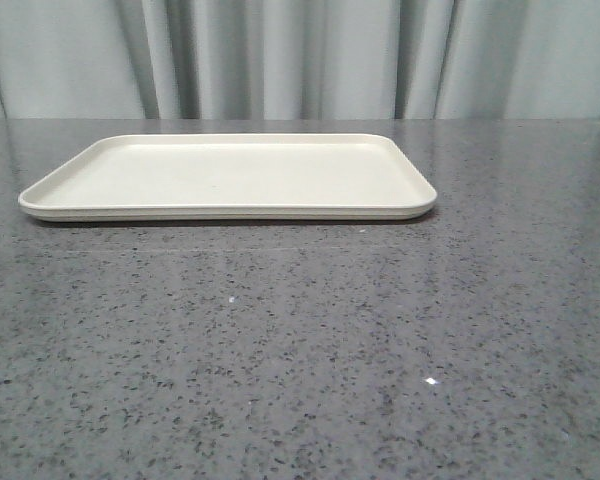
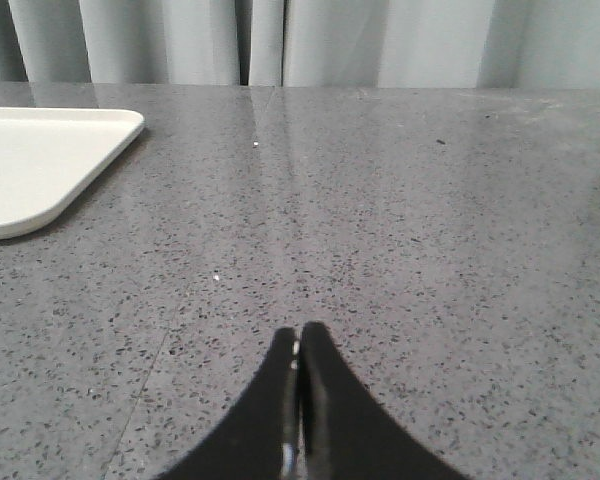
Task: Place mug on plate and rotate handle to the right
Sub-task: 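Lower the left gripper over the white mug and grip its rim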
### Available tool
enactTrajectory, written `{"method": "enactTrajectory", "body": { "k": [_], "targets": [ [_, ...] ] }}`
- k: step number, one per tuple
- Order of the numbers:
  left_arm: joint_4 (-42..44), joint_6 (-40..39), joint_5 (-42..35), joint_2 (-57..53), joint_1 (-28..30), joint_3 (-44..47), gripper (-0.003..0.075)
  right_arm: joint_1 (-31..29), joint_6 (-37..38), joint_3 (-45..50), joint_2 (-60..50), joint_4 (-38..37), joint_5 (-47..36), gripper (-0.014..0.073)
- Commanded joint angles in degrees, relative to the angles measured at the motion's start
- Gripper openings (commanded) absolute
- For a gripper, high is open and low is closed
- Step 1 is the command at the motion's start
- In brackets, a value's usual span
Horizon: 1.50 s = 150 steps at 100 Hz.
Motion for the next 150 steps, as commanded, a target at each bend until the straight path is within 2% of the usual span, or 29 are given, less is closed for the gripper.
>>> {"method": "enactTrajectory", "body": {
  "k": [1, 84, 113, 132, 150],
  "targets": [
    [-0.30, -0.12, -4.82, -1.67, 0.01, 0.63, -0.0020, -0.31, -0.43, 0.02, -0.97, 0.13, -4.79, -0.0065],
    [-0.30, -0.12, -4.82, -1.67, 0.01, 0.63, -0.0020, -0.31, -1.72, 0.02, -0.97, -2.56, -4.28, -0.0065],
    [-5.00, -0.36, -7.95, -1.67, 0.01, -1.94, -0.0020, -0.26, -1.39, -0.65, -0.97, -1.97, -15.09, -0.0065],
    [-8.25, -0.36, -4.60, -1.40, 0.01, -8.80, -0.0020, -0.26, -1.39, -6.86, -0.74, 0.48, -8.21, -0.0065],
    [-8.33, -0.49, 7.07, 3.55, 0.01, -18.83, -0.0020, -0.26, -1.39, -15.49, -0.35, 0.48, 2.24, -0.0065]
  ]
}}
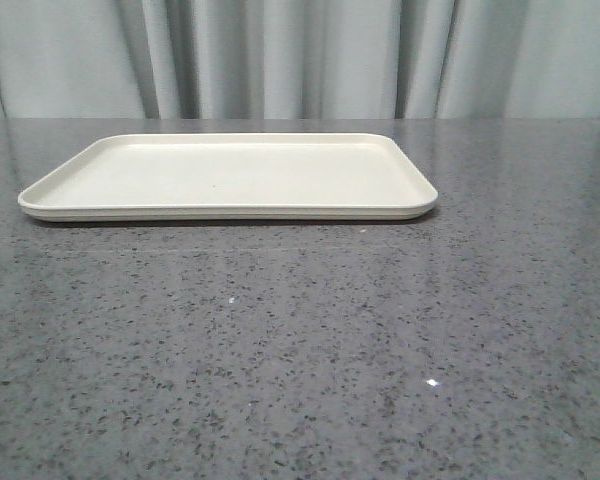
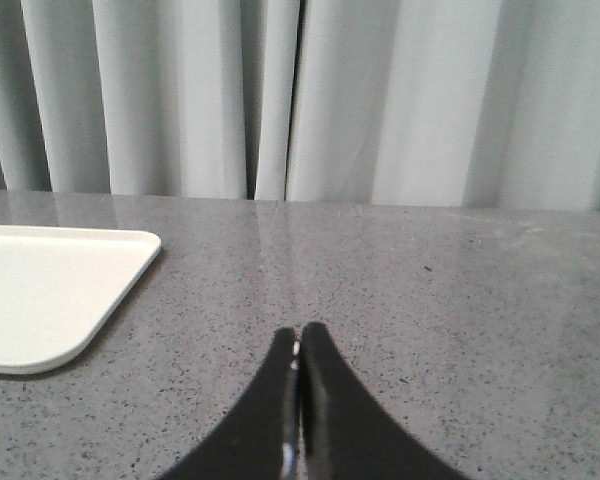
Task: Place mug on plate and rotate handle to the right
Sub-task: 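Lower the left gripper over the white mug and grip its rim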
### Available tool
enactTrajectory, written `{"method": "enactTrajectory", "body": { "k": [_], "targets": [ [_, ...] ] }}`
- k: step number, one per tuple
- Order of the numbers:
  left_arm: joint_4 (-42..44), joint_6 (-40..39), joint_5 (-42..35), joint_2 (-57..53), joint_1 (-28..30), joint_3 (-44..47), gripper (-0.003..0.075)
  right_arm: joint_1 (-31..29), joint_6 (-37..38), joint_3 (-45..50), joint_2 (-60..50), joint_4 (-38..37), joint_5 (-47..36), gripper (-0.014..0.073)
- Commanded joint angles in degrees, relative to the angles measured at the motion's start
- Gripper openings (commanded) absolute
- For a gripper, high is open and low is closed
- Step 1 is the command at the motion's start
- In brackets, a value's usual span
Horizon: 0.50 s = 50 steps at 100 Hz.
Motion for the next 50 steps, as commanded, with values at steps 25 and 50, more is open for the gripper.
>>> {"method": "enactTrajectory", "body": {
  "k": [25, 50],
  "targets": [
    [-3.30, -0.49, 12.17, 16.09, 0.01, -19.26, -0.0020, -0.26, -0.16, -18.91, 9.43, 0.30, 13.57, -0.0065],
    [-5.97, -0.49, 24.61, 28.06, 0.01, -32.01, -0.0020, -0.26, -0.16, -33.15, 23.37, 0.30, 26.47, -0.0065]
  ]
}}
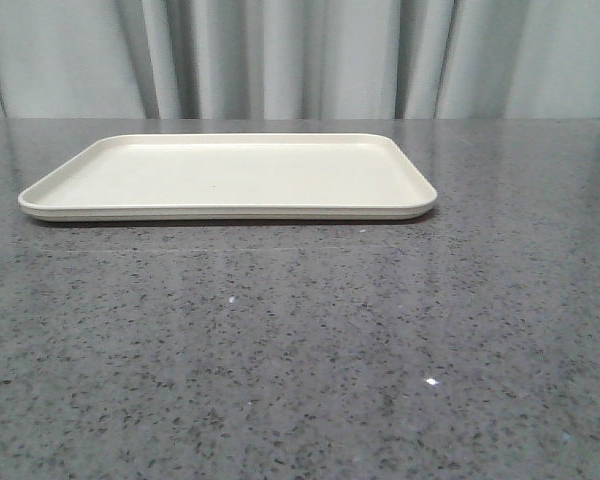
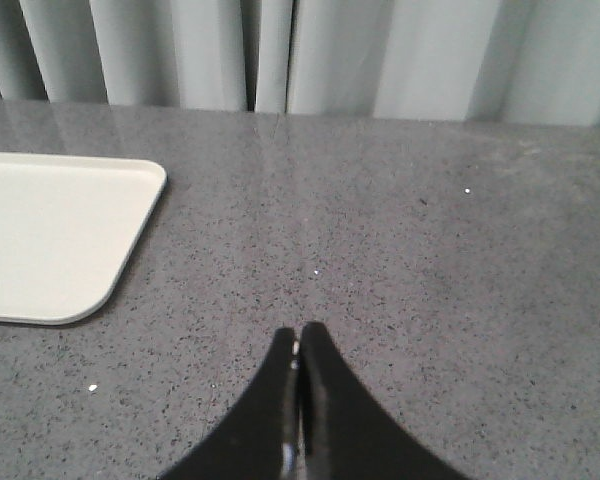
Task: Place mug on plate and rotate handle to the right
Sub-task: 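Lower the left gripper over the white mug and grip its rim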
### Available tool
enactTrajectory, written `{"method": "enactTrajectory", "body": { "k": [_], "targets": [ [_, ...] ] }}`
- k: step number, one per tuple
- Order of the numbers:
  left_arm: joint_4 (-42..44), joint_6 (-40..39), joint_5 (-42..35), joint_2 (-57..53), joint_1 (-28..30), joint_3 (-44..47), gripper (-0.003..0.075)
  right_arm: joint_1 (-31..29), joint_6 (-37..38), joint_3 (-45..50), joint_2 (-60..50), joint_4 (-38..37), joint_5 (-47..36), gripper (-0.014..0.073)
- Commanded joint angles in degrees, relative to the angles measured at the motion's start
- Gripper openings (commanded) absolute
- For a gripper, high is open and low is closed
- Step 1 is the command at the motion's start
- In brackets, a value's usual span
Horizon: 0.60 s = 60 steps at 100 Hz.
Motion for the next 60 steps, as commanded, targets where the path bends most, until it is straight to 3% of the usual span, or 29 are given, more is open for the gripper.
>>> {"method": "enactTrajectory", "body": {
  "k": [1, 24, 60],
  "targets": [
    [-1.60, -0.39, 0.62, 3.78, 0.01, -5.47, -0.0020, -0.26, -0.16, -5.71, 4.76, 0.30, 0.07, -0.0065],
    [-2.84, -0.16, 8.53, 8.54, 0.01, -12.47, -0.0020, -0.26, -0.16, -13.37, 12.05, 0.34, 3.31, -0.0065],
    [-2.84, -0.06, 10.31, 8.99, 0.01, -12.84, -0.0020, -0.26, -0.16, -13.60, 13.24, 0.56, 3.91, -0.0065]
  ]
}}
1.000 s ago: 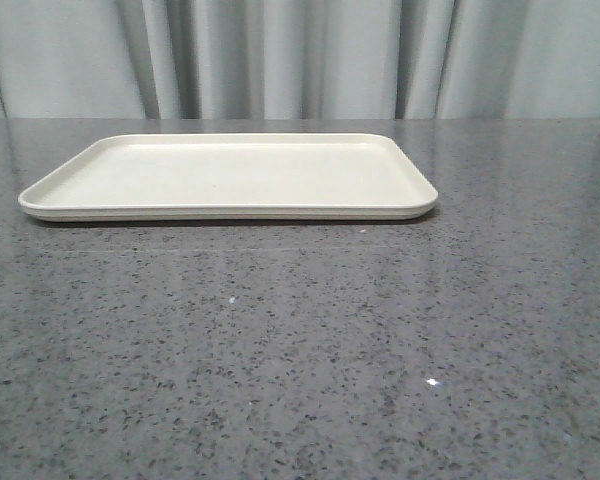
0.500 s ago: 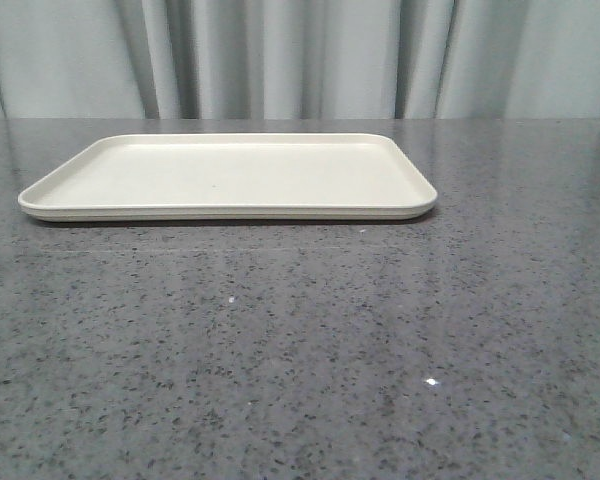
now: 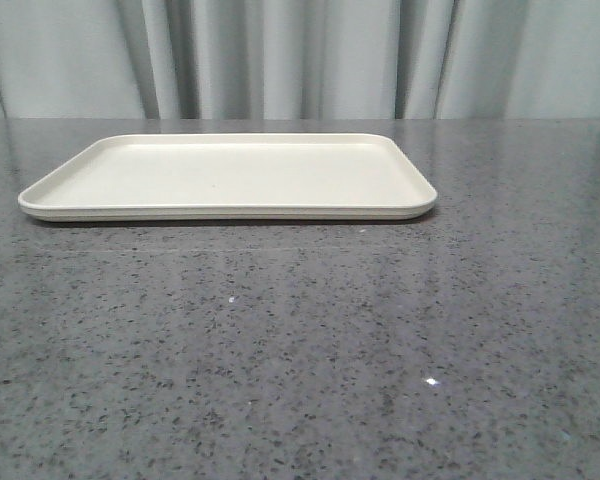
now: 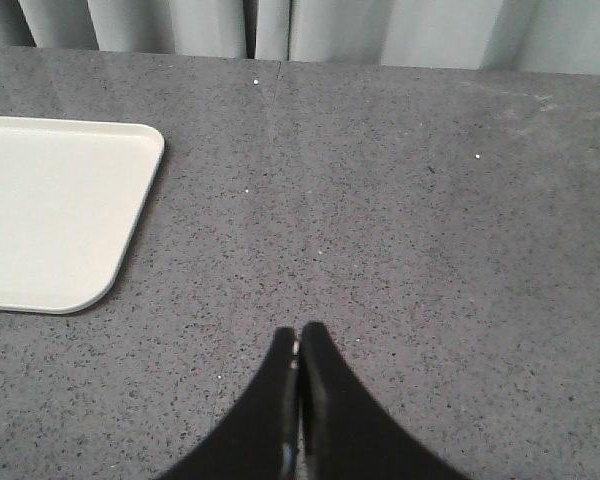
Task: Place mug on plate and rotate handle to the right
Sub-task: 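Lower the left gripper over the white mug and grip its rim, then lift the mug with the left gripper and carry it over the tray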
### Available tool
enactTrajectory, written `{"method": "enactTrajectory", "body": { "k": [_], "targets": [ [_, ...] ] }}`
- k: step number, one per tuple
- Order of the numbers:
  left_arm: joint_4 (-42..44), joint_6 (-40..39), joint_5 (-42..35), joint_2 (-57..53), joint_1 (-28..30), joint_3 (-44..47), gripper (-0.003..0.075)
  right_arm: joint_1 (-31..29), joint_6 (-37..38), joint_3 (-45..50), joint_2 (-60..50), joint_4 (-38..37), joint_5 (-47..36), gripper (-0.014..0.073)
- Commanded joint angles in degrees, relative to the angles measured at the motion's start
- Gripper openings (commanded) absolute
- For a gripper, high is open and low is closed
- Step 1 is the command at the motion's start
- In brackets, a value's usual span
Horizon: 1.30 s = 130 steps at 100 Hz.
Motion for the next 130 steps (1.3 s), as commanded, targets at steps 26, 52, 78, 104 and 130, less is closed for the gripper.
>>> {"method": "enactTrajectory", "body": {
  "k": [26, 52, 78, 104, 130],
  "targets": [
    [-0.97, 0.04, -2.71, 0.59, 0.01, -1.98, -0.0003, -0.26, -0.16, -1.86, 0.71, 0.10, -1.95, -0.0062],
    [-1.54, 0.04, -2.71, 0.59, 0.01, -1.98, 0.0249, -0.26, -0.16, -1.86, 0.71, 0.93, -1.06, 0.0151],
    [-1.54, 0.04, -3.01, 0.59, 0.01, -1.98, 0.0486, -0.26, -0.49, -1.86, 0.71, 0.99, -1.47, 0.0617],
    [-1.54, 0.04, -2.85, 0.95, 0.01, -1.98, 0.0487, -0.26, -0.49, -1.86, 0.71, 0.99, -2.77, 0.0638],
    [1.06, -0.10, 3.73, 6.83, 0.01, -1.98, 0.0486, -0.26, -0.49, -1.86, 0.71, 0.99, -3.03, 0.0638]
  ]
}}
